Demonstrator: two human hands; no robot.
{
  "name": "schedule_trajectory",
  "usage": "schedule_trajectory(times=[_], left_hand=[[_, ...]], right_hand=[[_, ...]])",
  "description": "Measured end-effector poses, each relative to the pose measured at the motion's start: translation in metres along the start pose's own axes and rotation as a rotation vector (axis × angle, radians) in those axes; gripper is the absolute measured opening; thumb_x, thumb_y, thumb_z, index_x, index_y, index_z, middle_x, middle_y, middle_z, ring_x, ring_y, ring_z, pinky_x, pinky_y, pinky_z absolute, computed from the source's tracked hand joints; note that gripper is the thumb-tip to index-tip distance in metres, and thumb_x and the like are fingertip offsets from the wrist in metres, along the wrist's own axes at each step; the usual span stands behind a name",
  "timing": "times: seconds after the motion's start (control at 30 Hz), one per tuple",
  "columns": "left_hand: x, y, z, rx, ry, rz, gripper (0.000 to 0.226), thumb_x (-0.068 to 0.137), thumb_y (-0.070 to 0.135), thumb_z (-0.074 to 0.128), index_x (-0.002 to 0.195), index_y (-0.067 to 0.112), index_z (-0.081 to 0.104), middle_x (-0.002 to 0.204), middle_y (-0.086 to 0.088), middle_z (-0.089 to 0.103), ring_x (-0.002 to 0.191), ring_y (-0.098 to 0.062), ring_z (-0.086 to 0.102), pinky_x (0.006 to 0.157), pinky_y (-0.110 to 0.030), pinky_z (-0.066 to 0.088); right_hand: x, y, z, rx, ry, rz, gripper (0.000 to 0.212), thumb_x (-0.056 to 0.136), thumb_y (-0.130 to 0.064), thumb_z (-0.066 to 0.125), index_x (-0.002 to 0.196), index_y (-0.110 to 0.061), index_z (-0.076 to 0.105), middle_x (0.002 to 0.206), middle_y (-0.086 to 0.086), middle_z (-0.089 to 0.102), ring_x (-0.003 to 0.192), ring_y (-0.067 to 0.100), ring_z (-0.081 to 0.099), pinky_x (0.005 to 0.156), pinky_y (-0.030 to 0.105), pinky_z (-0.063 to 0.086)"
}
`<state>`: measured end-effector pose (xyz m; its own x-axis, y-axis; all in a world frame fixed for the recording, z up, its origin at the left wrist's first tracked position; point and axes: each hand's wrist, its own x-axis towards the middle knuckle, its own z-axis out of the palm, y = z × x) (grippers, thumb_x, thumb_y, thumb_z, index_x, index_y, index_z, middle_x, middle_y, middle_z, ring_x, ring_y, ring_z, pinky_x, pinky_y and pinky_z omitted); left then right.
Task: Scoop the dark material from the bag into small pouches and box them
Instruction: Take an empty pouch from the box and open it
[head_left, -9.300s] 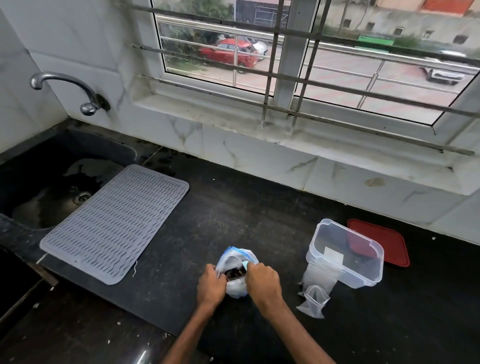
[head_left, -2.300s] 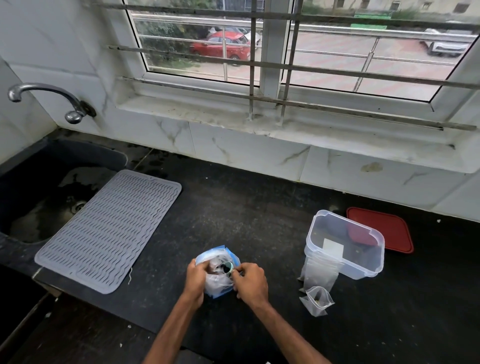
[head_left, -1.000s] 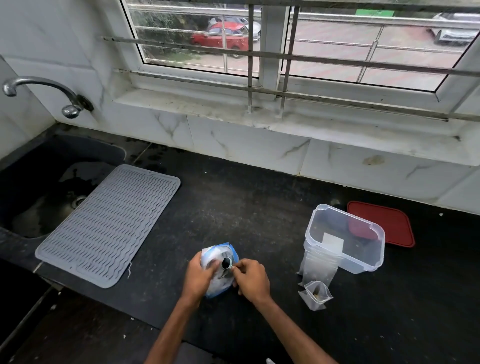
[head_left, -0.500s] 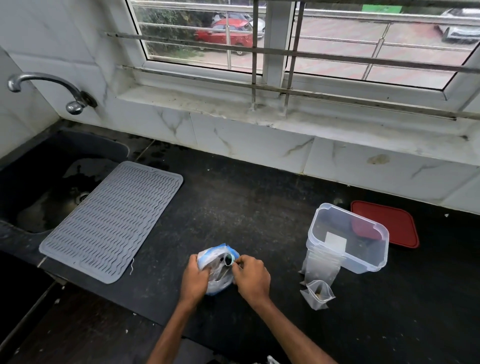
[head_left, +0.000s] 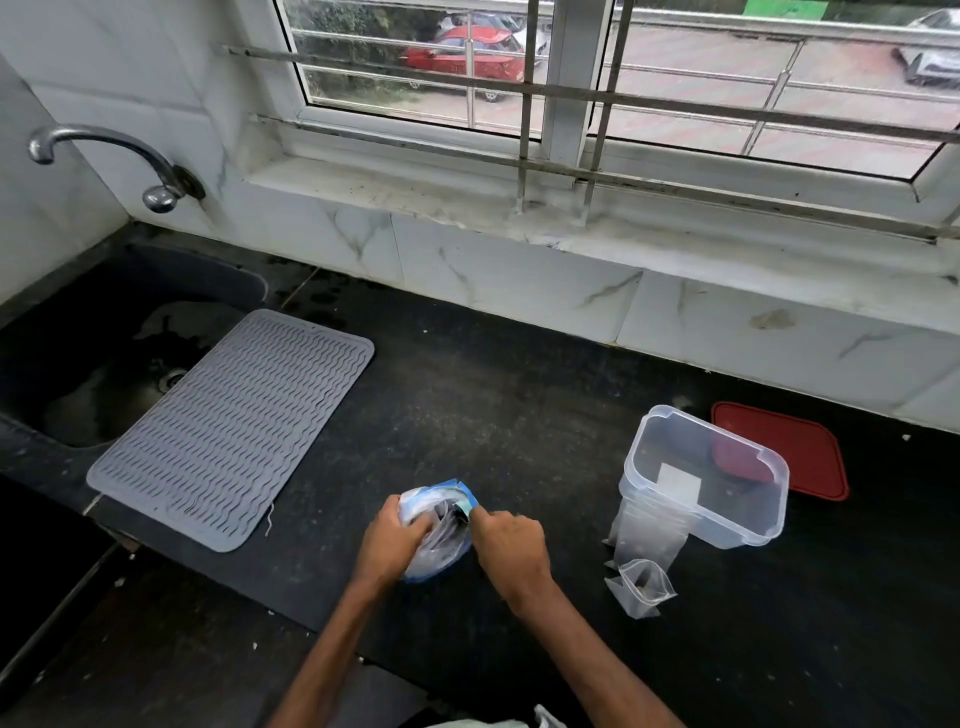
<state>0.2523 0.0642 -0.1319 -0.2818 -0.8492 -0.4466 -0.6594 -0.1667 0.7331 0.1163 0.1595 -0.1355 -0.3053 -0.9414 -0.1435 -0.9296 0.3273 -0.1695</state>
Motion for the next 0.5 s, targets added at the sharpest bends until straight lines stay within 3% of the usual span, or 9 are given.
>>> schedule_trajectory(times=[0.07, 0.1, 0.17, 0.27, 0.4, 0.5], left_hand=[[0.005, -0.005, -0.002, 0.008, -0.056, -0.005, 0.049, 0.065, 0.037, 0.084, 0.105, 0.018, 0.063, 0.097, 0.001, 0.071, 0.089, -0.017, 0.068, 0.084, -0.037, 0.055], [0.009, -0.008, -0.001, 0.026, -0.069, -0.013, 0.053, 0.059, 0.043, 0.086, 0.102, 0.018, 0.067, 0.094, 0.001, 0.074, 0.087, -0.016, 0.07, 0.082, -0.037, 0.057], [0.013, -0.007, 0.0, 0.036, -0.06, -0.042, 0.037, 0.066, 0.032, 0.087, 0.095, 0.012, 0.073, 0.086, -0.004, 0.076, 0.082, -0.019, 0.072, 0.078, -0.038, 0.057], [0.017, 0.0, 0.002, -0.055, -0.049, -0.116, 0.015, 0.08, 0.006, 0.075, 0.095, 0.002, 0.075, 0.082, -0.011, 0.074, 0.081, -0.027, 0.071, 0.08, -0.043, 0.057], [0.015, 0.006, 0.006, -0.152, -0.051, -0.127, 0.013, 0.087, -0.001, 0.063, 0.096, 0.004, 0.071, 0.076, -0.006, 0.071, 0.074, -0.022, 0.067, 0.072, -0.034, 0.055], [0.017, 0.003, 0.008, -0.142, -0.035, -0.109, 0.019, 0.087, -0.001, 0.059, 0.099, 0.006, 0.072, 0.081, -0.008, 0.073, 0.08, -0.025, 0.07, 0.081, -0.041, 0.057]], right_hand=[[0.001, 0.0, -0.005, -0.018, 0.029, -0.005, 0.019, 0.072, -0.016, 0.079, 0.086, -0.017, 0.066, 0.066, 0.002, 0.068, 0.052, 0.02, 0.067, 0.044, 0.028, 0.041], [0.0, -0.001, -0.007, -0.011, 0.013, -0.021, 0.014, 0.083, -0.015, 0.07, 0.096, -0.015, 0.064, 0.077, 0.005, 0.071, 0.065, 0.023, 0.07, 0.051, 0.03, 0.041], [0.0, -0.002, -0.005, 0.021, -0.035, -0.036, 0.018, 0.096, -0.012, 0.05, 0.112, -0.013, 0.058, 0.096, 0.009, 0.071, 0.084, 0.029, 0.07, 0.063, 0.035, 0.042], [0.0, -0.003, 0.0, 0.09, 0.005, 0.03, 0.017, 0.099, -0.017, 0.046, 0.111, -0.014, 0.058, 0.097, 0.008, 0.071, 0.085, 0.027, 0.07, 0.069, 0.037, 0.05], [-0.003, -0.006, 0.01, 0.309, 0.078, 0.116, 0.019, 0.101, -0.028, 0.047, 0.102, -0.019, 0.063, 0.088, 0.0, 0.072, 0.076, 0.017, 0.069, 0.069, 0.03, 0.053], [-0.007, -0.005, 0.015, 0.478, 0.096, 0.203, 0.018, 0.099, -0.034, 0.051, 0.099, -0.023, 0.066, 0.088, -0.005, 0.072, 0.078, 0.01, 0.068, 0.071, 0.028, 0.054]])
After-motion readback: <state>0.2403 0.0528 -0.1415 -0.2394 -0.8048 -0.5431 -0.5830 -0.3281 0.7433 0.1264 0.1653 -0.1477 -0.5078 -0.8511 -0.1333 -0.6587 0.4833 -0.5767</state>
